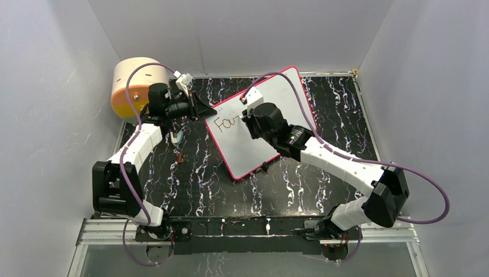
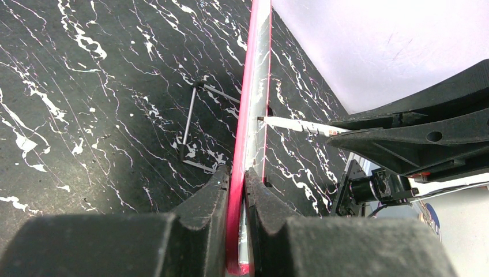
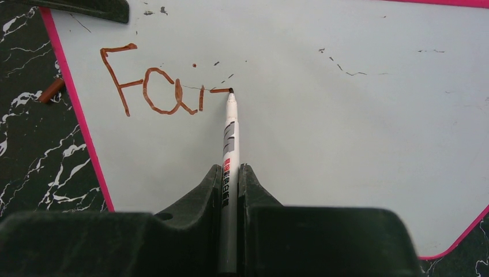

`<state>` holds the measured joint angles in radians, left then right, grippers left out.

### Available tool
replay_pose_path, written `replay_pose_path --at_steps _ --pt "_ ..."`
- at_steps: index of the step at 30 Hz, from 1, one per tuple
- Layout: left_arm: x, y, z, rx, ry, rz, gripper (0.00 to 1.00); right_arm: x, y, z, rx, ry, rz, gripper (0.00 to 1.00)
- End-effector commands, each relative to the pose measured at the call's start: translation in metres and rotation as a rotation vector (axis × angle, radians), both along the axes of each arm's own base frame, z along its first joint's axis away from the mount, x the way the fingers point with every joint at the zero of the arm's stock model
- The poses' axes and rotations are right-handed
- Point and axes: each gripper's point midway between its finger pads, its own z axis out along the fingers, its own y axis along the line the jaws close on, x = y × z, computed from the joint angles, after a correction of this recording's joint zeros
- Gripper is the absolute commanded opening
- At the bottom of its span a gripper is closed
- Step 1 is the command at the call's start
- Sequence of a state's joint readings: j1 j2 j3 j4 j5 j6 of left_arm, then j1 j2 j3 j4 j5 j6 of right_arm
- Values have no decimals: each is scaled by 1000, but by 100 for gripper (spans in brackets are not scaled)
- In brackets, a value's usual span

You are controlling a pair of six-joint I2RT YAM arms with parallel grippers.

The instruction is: Write a sentence on the whiteboard

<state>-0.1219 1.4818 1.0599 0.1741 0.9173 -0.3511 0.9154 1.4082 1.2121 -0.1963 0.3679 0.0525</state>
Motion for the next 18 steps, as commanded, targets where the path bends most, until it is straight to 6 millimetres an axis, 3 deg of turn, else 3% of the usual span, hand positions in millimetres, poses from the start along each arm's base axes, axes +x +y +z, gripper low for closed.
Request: replay_pose_path --at_steps 1,7,18 --pt "-1 -1 -19 52 50 19 0 8 1 27 74 -50 -22 0" --pt "-1 -1 -19 51 49 18 0 4 3 41 113 -66 4 0" --pt "-1 -1 -19 52 48 17 0 6 11 50 141 -84 26 0"
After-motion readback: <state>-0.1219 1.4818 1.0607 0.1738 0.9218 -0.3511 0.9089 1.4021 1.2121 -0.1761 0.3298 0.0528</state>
